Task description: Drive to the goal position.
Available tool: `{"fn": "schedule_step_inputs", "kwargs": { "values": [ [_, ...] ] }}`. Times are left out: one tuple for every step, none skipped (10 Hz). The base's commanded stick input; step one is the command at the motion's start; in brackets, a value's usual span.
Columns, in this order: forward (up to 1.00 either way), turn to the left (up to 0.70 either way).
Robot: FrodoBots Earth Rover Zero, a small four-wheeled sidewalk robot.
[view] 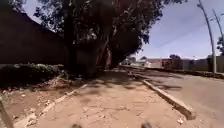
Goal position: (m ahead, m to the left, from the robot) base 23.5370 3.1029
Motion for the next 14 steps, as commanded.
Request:
{"fn": "schedule_step_inputs", "kwargs": {
  "values": [
    [0.70,0.00],
    [0.70,0.00],
    [0.70,-0.07],
    [0.70,-0.25],
    [0.70,-0.28],
    [0.70,-0.12],
    [0.70,0.00],
    [0.70,0.00],
    [0.70,0.00],
    [0.70,-0.06],
    [0.70,-0.12],
    [0.70,-0.21],
    [0.70,-0.31],
    [0.70,-0.25]
  ]
}}
